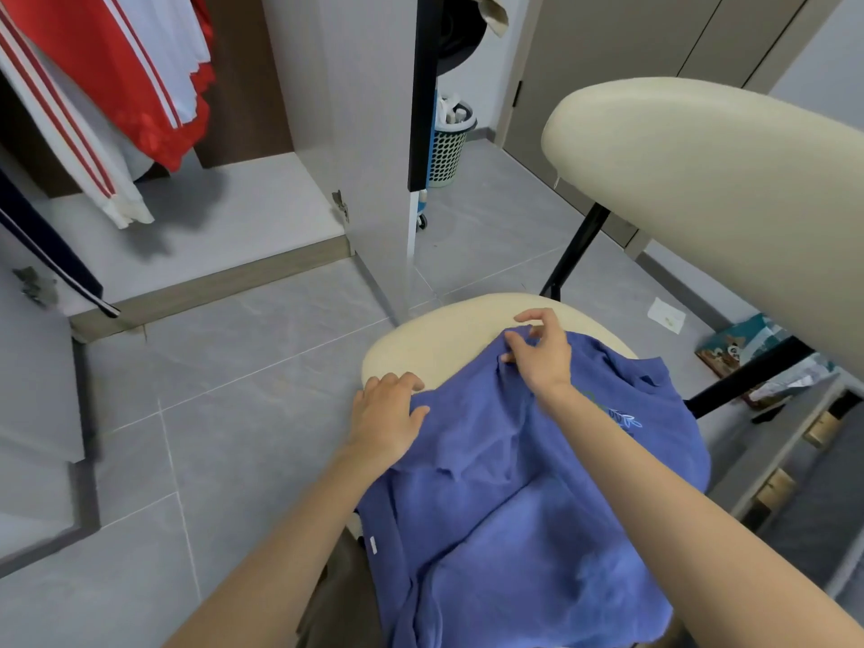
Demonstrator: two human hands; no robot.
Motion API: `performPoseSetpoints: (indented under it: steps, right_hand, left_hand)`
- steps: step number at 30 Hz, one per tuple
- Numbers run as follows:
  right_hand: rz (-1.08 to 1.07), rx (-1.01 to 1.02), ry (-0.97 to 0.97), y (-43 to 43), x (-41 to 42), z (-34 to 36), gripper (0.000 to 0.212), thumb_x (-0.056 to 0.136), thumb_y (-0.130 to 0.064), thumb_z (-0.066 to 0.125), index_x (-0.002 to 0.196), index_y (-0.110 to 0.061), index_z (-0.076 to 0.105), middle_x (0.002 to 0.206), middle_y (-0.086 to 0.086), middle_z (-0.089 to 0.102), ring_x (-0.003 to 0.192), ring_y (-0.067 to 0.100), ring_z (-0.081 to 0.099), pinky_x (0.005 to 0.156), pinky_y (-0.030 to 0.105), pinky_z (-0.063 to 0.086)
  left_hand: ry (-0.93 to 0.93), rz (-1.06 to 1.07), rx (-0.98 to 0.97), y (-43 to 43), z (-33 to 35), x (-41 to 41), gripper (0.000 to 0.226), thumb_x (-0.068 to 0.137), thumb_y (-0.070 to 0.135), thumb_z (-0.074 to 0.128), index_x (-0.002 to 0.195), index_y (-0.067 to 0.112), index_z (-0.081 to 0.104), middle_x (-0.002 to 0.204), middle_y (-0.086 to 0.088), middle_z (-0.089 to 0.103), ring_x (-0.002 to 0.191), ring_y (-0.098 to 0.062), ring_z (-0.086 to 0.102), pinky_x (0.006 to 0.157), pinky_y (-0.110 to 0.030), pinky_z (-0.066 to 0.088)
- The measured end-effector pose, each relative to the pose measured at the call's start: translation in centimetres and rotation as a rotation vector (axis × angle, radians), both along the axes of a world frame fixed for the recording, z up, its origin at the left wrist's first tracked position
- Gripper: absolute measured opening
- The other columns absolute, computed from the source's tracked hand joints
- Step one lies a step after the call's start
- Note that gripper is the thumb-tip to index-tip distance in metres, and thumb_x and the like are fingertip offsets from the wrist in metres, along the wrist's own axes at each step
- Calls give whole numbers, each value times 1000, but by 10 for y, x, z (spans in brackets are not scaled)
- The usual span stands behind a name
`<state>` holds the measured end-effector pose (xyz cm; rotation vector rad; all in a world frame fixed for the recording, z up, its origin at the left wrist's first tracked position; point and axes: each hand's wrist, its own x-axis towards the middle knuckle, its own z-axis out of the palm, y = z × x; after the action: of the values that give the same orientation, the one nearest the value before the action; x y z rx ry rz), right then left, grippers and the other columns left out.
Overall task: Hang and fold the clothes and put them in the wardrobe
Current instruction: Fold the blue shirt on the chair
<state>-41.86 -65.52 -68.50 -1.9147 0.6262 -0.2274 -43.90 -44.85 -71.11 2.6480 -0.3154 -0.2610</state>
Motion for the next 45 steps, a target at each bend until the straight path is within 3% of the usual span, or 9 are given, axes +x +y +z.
performPoseSetpoints:
  steps: [3,6,15,21,26,33,37,42,45]
  right_hand:
    - [75,-142,133,-10,5,-3,17,91,-7,54,103,-18,59,95,2,62,90,23,66,88,36,51]
    - [212,-379,356,-9,-7,-11,31,92,-20,58,122,-23,55,127,9,46,119,34,42,94,35,38]
    - [655,-563,260,19,-91,-1,18,91,-32,59,107,-37,62,120,-11,50,114,16,41,95,36,35]
    - [873,-579,374,30,-119,2,36,95,-28,56,131,-27,54,136,-8,48,126,12,45,105,34,37]
    - [895,-570,357,39,-120,21,31,97,-25,54,127,-25,58,132,-7,54,119,13,51,101,30,40]
    - [909,-230,214,74,-160,72,7,91,-26,62,85,-24,66,88,-12,70,82,13,64,75,21,49]
    - [1095,-286,344,94,-195,85,15,83,-34,72,90,-21,67,85,-9,70,75,6,63,72,14,46]
    - [1160,-454,348,108,-228,73,43,75,-34,80,107,-18,56,102,0,55,88,18,55,81,29,49]
    - [1081,-494,284,115,-238,62,34,80,-29,75,108,-22,57,102,-1,46,88,18,53,82,28,47]
  left_hand:
    - [-35,54,7,1,0,2,35,98,31,49,133,26,48,129,2,51,120,-21,42,99,-30,31]
    - [-23,132,6,8,-1,-5,40,97,32,50,136,27,44,134,1,43,124,-23,36,101,-34,29]
    - [489,510,-502,35,-15,-36,83,87,46,65,151,17,20,149,-13,35,135,-32,38,111,-42,34]
    - [578,612,-830,41,-11,-48,21,86,25,72,90,7,63,95,-10,68,76,-16,63,65,-24,52]
    - [436,561,-846,46,10,-41,21,89,15,69,102,0,62,98,-13,63,92,-22,59,88,-38,49]
    - [420,340,-720,54,36,-23,13,90,20,66,94,14,56,96,-4,61,88,-18,57,73,-29,46]
    - [443,332,-718,54,40,-28,14,91,19,64,101,14,56,97,-4,61,88,-19,58,66,-28,47]
    - [517,370,-758,58,45,-35,8,93,17,61,92,20,53,85,4,58,72,-11,56,59,-27,49]
    - [547,368,-764,58,49,-37,10,93,16,60,100,17,53,87,4,58,74,-11,57,61,-27,51]
